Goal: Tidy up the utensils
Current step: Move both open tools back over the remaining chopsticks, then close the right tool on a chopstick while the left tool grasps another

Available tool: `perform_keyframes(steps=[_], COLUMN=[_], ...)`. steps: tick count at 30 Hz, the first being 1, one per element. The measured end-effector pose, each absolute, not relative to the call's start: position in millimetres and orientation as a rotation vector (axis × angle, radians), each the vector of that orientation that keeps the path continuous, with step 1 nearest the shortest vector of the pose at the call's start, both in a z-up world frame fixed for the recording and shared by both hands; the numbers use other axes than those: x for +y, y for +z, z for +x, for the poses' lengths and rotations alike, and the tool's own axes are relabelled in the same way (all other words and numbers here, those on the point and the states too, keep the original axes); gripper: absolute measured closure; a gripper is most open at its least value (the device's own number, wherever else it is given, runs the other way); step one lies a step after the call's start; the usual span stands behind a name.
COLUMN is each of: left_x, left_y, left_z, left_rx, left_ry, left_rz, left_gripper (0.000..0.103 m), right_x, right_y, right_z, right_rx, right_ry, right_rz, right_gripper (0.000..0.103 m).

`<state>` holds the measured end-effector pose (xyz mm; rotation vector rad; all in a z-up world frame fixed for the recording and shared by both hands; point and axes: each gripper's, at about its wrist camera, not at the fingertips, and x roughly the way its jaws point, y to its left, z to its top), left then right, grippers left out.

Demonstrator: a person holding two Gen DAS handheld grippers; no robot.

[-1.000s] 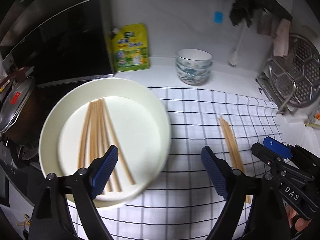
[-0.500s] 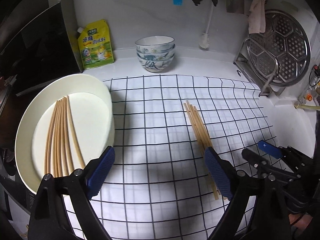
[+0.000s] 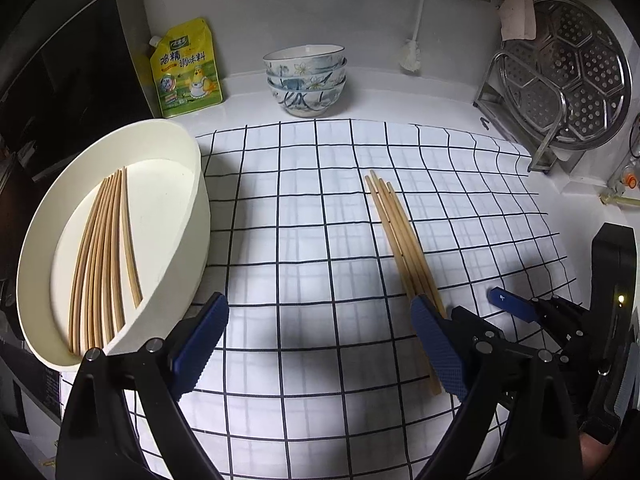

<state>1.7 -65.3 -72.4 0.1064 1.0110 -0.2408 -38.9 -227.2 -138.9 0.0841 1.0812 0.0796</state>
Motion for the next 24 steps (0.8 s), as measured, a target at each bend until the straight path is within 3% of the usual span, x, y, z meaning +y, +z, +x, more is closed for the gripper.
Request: perform_keyframes(steps=[14, 15, 19, 24], left_x=[-63, -64, -68, -77], left_y=[-84, -85, -90, -100], left_z=[1, 1, 2, 5], left_rx=[1.043, 1.046, 1.053, 1.07], left_ry=[-0.206, -0.207, -0.21, -0.226], left_rz=[0.098, 0.1, 0.113, 0.125], left_gripper=[0.013, 0.013, 0.013, 0.012], right_x=[-210, -209, -206, -218], right_y=[-151, -151, -151, -150], right_z=[-36, -37, -39, -38], right_rx=[1.089, 1.083, 1.071, 1.071], right_ry=[0.102, 0.103, 0.114, 0.114], right_rz=[-0.042, -0.054, -0.078, -0.042], right_gripper=[0.053, 0.055, 0.096, 0.096])
